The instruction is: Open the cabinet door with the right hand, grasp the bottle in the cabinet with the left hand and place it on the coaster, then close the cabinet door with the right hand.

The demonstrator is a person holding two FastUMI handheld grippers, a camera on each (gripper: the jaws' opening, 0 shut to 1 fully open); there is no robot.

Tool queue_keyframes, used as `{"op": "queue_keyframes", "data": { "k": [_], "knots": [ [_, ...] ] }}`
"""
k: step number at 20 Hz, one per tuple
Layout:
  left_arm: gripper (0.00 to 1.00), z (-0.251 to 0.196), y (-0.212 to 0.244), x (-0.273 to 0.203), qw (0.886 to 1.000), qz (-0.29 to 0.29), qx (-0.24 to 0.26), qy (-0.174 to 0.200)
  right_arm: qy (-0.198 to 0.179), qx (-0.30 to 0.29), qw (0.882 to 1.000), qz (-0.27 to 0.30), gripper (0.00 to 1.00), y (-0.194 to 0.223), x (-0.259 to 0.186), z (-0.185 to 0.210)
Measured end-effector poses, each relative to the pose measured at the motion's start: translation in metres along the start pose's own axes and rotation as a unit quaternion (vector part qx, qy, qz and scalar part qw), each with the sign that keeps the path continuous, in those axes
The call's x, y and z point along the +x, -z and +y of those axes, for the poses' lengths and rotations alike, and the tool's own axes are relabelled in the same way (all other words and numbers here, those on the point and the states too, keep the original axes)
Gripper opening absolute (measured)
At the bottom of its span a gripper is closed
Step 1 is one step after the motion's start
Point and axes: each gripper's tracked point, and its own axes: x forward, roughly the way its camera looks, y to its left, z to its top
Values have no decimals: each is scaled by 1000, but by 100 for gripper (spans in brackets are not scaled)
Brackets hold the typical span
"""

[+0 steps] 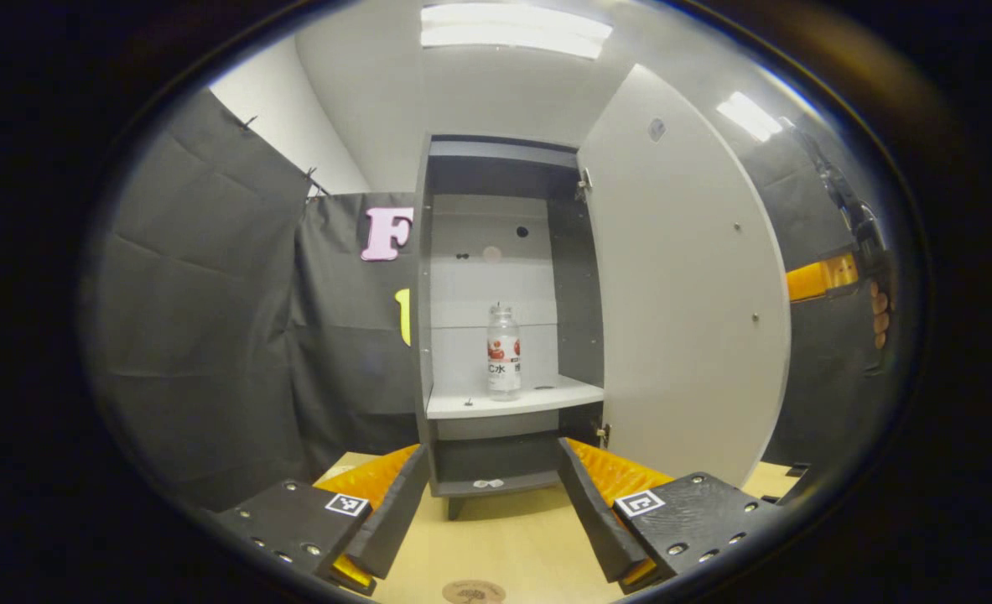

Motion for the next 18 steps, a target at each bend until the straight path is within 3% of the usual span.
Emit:
{"op": "queue_keyframes", "data": {
  "k": [5, 8, 10, 11, 12, 13, 14, 16, 18],
  "knots": [
    [90, -12, -2, 5, 1000, 3, 4, -11, 29, -8, 999, -18, 14, 1, 3, -22],
    [90, -19, -9, 12, 1000, 1, 2, -22, -14, -3, 1000, -20, 13, 3, 1, -9],
    [88, -22, -16, 17, 1000, -1, 6, -26, -21, -10, 999, -23, 17, 3, -4, -14],
    [90, -22, -22, 21, 1000, -5, 9, -27, -18, -11, 999, -25, 22, 4, -5, -16],
    [88, -22, -27, 28, 1000, -7, 11, -25, -16, -12, 999, -28, 43, 4, -8, -19],
    [88, -22, -32, 34, 1000, -9, 12, -24, -9, -12, 999, -32, 55, 5, -10, -23],
    [88, -23, -36, 42, 1000, -11, 10, -23, 3, -11, 999, -36, 78, 5, -12, -29],
    [90, -27, -41, 58, 1000, -9, -4, -15, 30, -4, 999, -37, 93, 8, -14, -40],
    [88, -30, -47, 74, 1000, -8, -18, -4, 61, 7, 998, -33, 94, 13, -17, -51]
  ]
}}
